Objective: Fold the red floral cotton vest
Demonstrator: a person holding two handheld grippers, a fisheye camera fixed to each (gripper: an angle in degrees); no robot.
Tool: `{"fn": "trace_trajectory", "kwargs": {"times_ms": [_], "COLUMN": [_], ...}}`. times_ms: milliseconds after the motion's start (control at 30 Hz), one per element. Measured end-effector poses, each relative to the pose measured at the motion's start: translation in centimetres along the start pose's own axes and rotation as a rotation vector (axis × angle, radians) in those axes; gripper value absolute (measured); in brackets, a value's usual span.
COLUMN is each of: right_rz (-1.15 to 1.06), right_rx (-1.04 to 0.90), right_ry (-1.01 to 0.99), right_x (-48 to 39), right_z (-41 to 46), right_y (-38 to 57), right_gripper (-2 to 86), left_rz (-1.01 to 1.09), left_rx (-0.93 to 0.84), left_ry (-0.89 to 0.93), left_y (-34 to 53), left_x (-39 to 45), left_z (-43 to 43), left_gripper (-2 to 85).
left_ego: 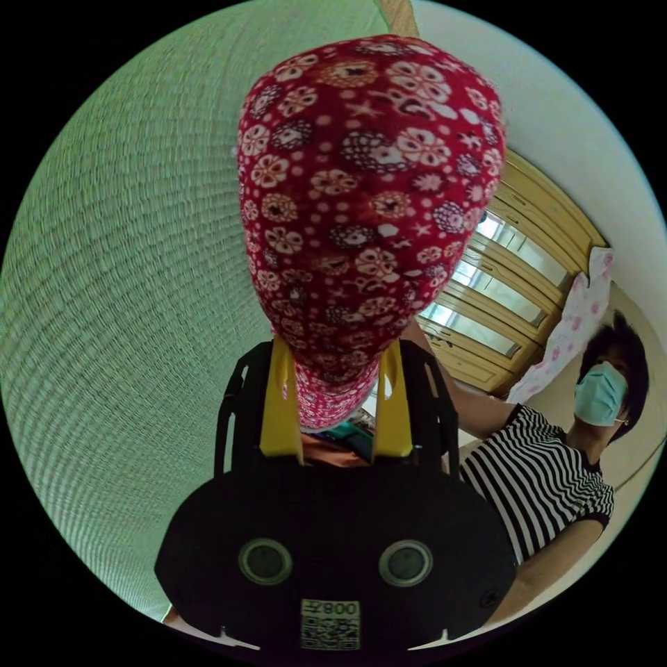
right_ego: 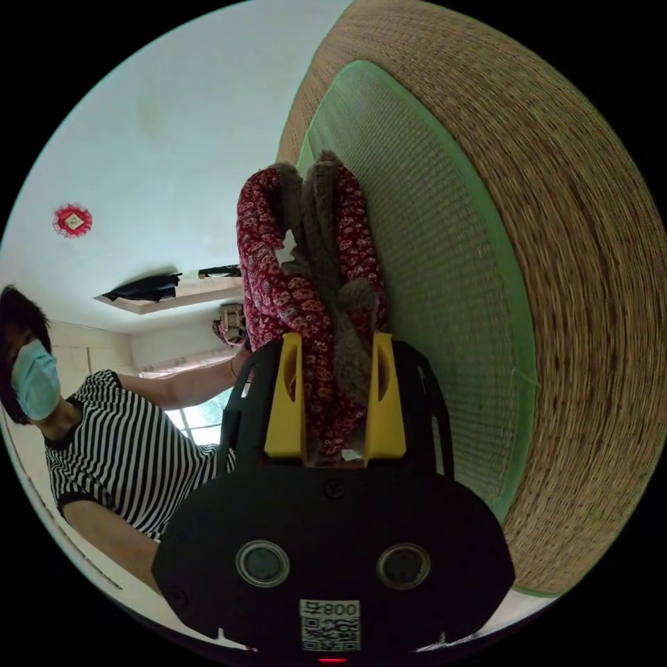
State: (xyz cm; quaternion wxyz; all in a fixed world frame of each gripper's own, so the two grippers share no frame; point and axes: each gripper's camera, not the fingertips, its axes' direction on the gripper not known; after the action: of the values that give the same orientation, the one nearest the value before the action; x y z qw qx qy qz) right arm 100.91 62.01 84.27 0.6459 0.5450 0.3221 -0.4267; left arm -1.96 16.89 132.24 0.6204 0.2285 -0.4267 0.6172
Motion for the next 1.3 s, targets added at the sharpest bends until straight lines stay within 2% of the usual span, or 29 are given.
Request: {"fn": "trace_trajectory", "kwargs": {"times_ms": [400,733,967,1133,1300], "right_rz": [0.096,0.078,0.037,-0.005,-0.043], "right_rx": [0.067,0.117,0.084,0.079,0.103], "right_ry": [0.049,0.033,0.048,0.099,0.129], "right_x": [-2.4,-9.1,-11.6,-12.2,-11.0], "right_z": [-0.1,3.0,3.7,0.7,-4.9], "right_y": [5.5,11.3,12.6,12.8,11.5], "right_gripper": [11.2,11.3,11.2,11.1,11.1], "left_rz": [0.044,0.113,0.146,0.166,0.200], "left_rx": [-0.006,-0.066,-0.057,-0.037,-0.015], "left_ry": [0.011,0.006,0.008,0.021,0.018], "left_y": [8.0,18.7,23.5,23.5,19.5], "left_x": [3.7,8.0,10.2,12.3,15.7], "left_z": [-2.1,-8.0,-10.4,-9.3,-6.9], "left_gripper": [15.2,15.2,15.2,15.2,15.2]}}
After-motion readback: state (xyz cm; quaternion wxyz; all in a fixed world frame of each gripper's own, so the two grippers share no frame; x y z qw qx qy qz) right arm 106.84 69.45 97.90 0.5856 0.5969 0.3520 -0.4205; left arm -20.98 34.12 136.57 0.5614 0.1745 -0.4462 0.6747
